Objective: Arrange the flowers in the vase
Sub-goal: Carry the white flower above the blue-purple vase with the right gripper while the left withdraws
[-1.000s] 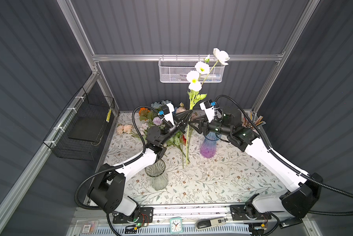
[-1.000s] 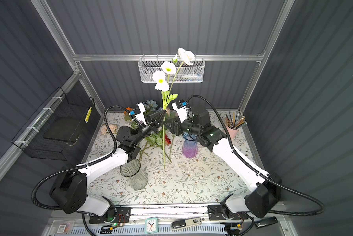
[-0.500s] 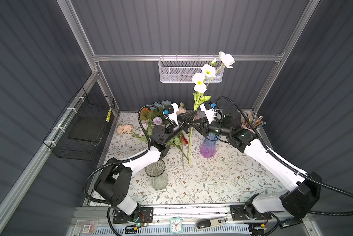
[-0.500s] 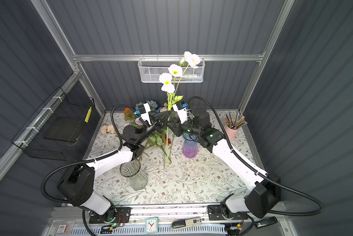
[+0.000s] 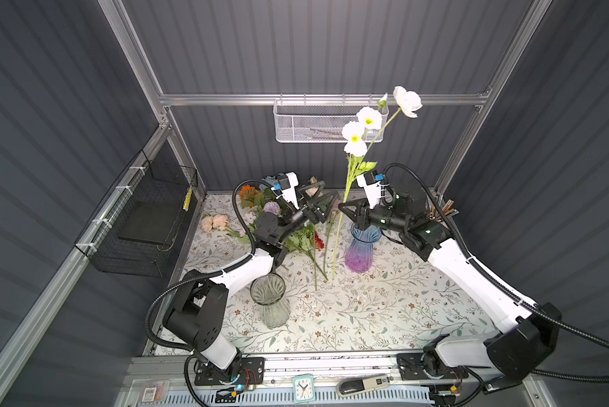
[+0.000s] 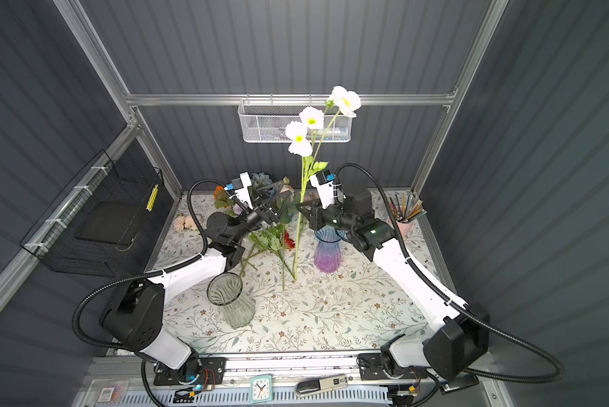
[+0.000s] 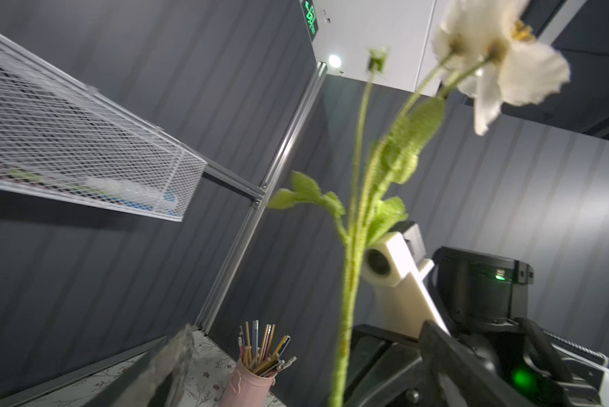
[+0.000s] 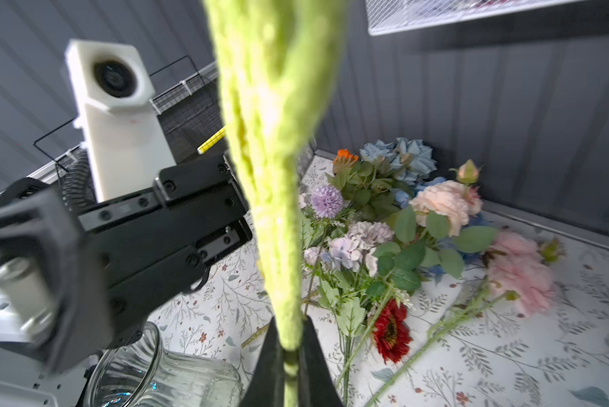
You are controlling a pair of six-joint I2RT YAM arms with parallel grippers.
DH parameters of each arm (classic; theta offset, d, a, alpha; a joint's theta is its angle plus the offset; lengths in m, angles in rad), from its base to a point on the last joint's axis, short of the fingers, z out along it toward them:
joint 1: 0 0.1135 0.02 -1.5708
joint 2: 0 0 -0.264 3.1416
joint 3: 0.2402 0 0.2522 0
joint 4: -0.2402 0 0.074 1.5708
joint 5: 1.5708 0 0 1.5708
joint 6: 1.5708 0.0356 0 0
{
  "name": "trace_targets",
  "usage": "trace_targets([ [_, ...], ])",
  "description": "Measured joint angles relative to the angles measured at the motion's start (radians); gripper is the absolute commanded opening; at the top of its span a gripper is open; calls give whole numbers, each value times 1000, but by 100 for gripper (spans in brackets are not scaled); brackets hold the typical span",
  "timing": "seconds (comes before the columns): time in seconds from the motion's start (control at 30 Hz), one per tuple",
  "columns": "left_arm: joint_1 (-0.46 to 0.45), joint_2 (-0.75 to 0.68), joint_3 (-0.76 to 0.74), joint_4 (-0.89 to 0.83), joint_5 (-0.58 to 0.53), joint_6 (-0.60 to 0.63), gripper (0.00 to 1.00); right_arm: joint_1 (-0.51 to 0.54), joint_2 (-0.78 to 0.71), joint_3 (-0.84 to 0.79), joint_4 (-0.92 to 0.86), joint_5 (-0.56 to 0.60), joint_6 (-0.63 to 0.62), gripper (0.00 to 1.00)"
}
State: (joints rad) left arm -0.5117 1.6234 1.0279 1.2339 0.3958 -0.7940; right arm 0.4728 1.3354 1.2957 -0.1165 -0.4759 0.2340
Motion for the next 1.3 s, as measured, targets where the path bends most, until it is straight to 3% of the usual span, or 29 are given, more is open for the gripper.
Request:
trace_targets([
  [0.13,120,88,-14,106,23,-151,100,-71,-40,60,-67,55,-22,0],
  [0.27,171,113,-61,79,24,-180,100,-145,-66,127,-100,116,-40,0],
  [0.7,158,-103,-156,-275,-66,82,100,-206,-91,92,-37,291,-131,0],
  [0.97,158,-109,-188,-368,-91,127,100,-207,-37,24,-34,294,-134,0],
  [1.3,158,-109,-188,-385,-97,140,100,-209,-134,140,-71,293,-161,0],
])
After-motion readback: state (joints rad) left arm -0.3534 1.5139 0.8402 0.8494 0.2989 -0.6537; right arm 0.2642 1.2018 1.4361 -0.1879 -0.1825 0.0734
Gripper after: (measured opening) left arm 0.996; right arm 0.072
